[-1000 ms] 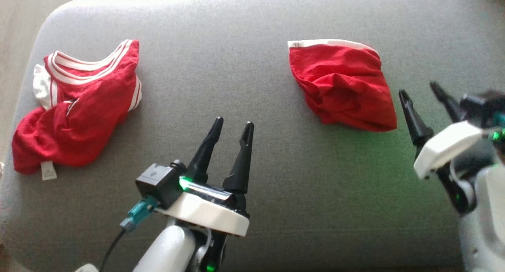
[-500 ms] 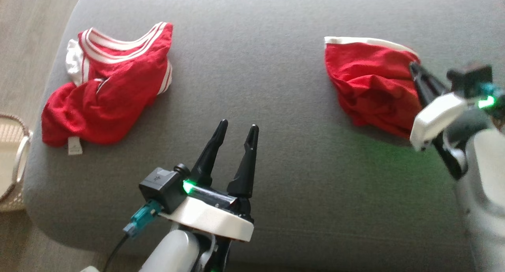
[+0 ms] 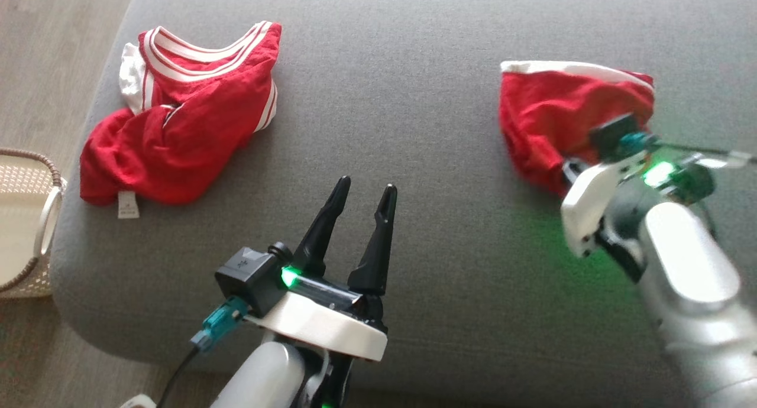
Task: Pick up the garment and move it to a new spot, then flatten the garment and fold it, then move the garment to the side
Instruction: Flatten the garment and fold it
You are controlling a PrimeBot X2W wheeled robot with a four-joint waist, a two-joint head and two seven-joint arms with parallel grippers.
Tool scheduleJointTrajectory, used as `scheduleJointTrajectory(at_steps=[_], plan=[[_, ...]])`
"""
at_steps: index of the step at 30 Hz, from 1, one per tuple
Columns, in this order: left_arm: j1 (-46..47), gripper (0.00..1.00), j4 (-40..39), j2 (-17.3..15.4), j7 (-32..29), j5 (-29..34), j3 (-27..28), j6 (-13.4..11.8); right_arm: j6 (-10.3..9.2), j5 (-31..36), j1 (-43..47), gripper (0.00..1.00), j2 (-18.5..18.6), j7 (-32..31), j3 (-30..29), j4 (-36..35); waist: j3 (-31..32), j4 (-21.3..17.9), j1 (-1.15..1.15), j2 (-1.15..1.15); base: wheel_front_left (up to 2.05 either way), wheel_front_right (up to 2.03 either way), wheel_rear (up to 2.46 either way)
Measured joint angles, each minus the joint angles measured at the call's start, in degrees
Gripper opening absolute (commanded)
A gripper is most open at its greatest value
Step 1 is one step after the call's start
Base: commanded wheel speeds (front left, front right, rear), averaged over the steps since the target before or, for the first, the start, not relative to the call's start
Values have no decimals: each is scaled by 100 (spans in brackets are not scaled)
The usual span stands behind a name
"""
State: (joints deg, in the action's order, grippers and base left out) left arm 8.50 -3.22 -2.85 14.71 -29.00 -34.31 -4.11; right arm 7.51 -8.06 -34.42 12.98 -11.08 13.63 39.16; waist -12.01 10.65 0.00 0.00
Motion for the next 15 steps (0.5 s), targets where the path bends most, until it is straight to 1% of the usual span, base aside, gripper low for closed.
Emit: scheduleJointTrajectory(at_steps=[5, 6, 11, 15], plan=[[0, 100, 0, 0, 0, 0, 0, 0, 0, -307, 264, 0, -40, 0, 558, -81, 38, -59, 0, 0, 0, 0, 0], [0, 100, 0, 0, 0, 0, 0, 0, 0, -307, 264, 0, -40, 0, 558, -81, 38, -59, 0, 0, 0, 0, 0], [-1, 100, -2, 0, 0, 2, 2, 3, 0, -673, 429, 0, -237, 55, 1084, -215, 117, -135, 0, 0, 0, 0, 0], [-2, 100, -22, 0, 0, 12, 2, 9, 0, -896, 480, 0, -307, 209, 1333, -299, 201, -195, 0, 0, 0, 0, 0]])
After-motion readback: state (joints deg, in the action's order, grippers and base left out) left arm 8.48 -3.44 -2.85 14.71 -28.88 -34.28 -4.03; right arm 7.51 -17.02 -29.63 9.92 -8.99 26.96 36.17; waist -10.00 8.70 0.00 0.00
